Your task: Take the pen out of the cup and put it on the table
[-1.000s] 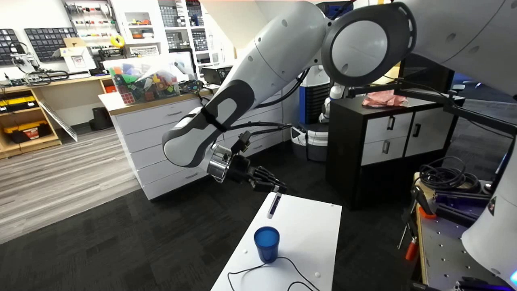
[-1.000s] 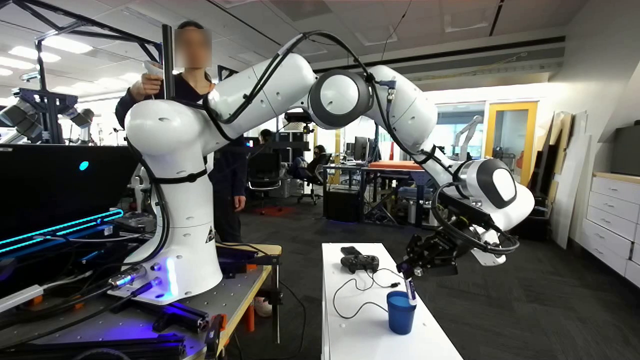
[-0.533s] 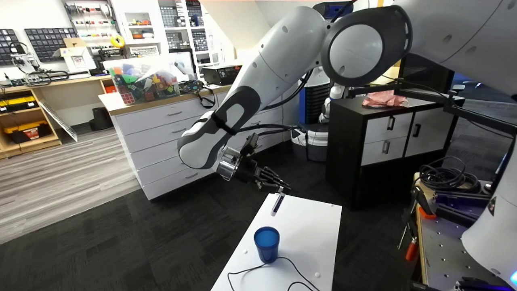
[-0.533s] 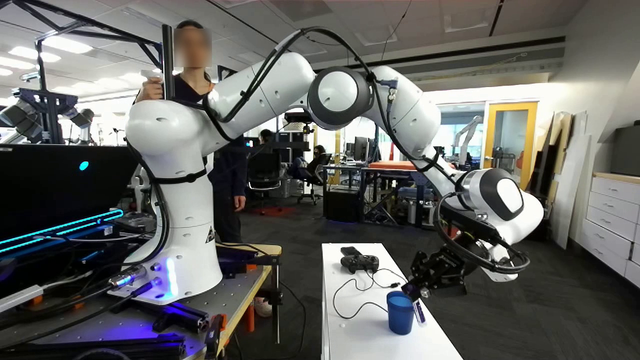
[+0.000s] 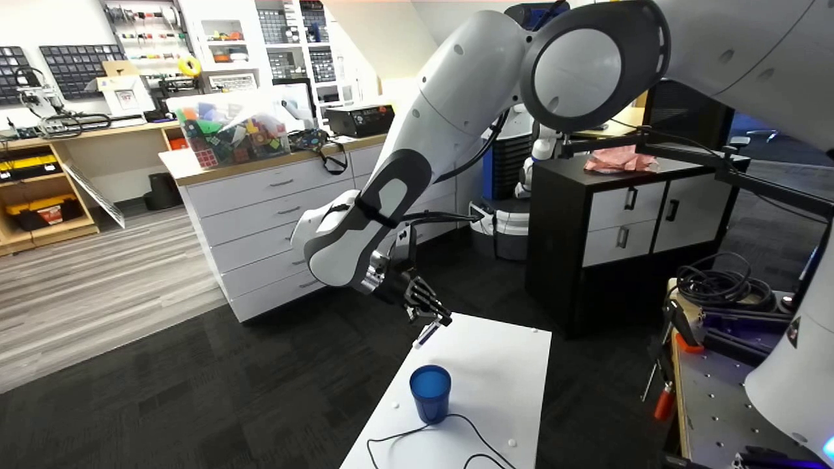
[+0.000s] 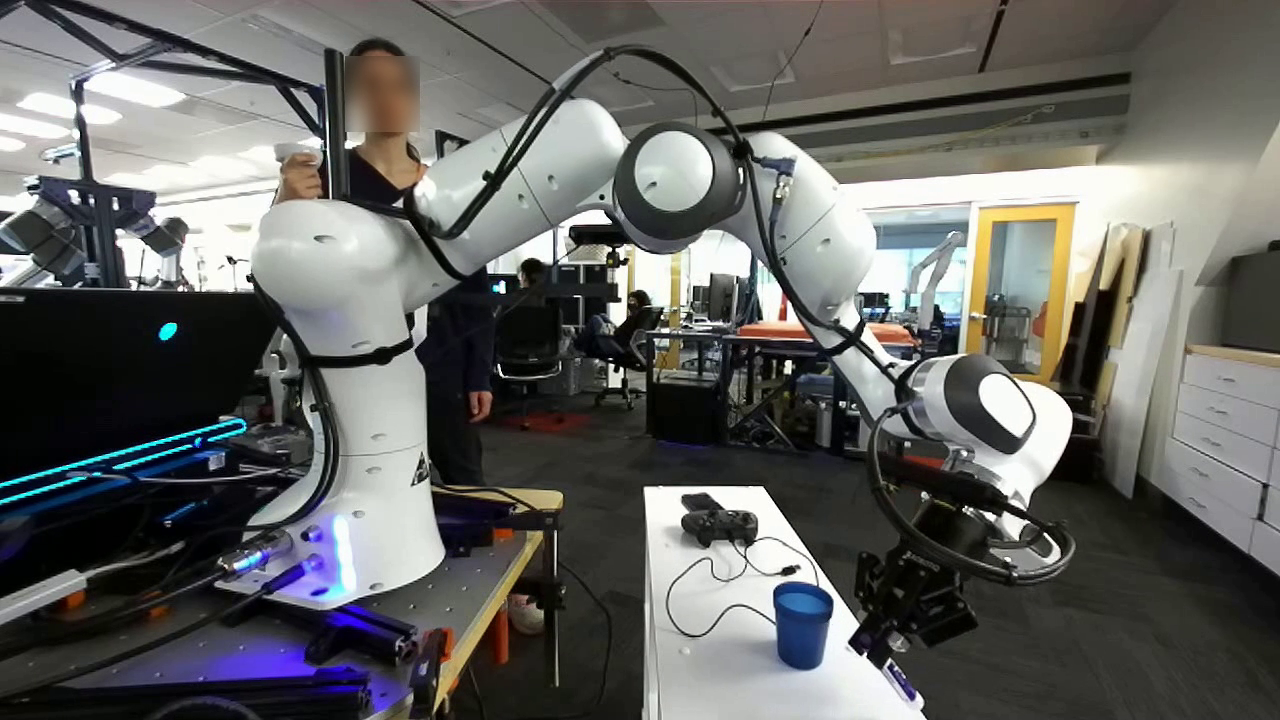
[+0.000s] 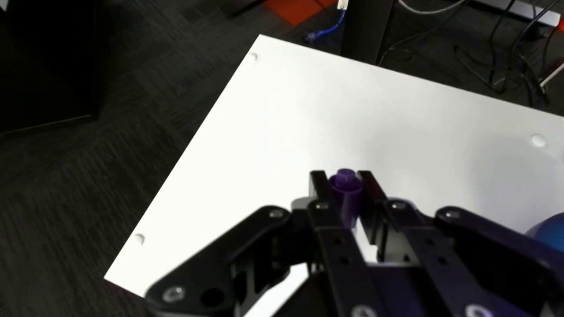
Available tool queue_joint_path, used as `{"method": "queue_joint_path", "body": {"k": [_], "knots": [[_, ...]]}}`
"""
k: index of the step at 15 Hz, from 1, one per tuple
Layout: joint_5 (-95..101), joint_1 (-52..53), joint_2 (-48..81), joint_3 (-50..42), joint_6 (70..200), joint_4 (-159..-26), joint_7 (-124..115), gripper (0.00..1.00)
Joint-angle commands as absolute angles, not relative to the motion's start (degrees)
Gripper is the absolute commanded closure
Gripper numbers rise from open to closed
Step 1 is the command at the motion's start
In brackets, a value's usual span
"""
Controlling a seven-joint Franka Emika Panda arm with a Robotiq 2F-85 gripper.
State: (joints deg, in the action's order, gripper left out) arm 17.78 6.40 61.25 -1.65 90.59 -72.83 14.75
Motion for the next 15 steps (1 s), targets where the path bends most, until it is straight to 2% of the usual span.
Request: {"method": "queue_joint_path", "body": {"k": [1, 9, 14, 15], "knots": [[19.4, 6.7, 55.7, -1.3, 98.1, -82.2, 9.8, 0.94], [19.2, 7.6, 50.7, -1.2, 109.1, -95.5, 2.1, 0.94], [20.4, 8.6, 47.9, -1.7, 115.4, -102.5, -1.6, 0.89], [20.7, 8.8, 47.6, -1.8, 116.4, -103.5, -2.3, 0.56]]}}
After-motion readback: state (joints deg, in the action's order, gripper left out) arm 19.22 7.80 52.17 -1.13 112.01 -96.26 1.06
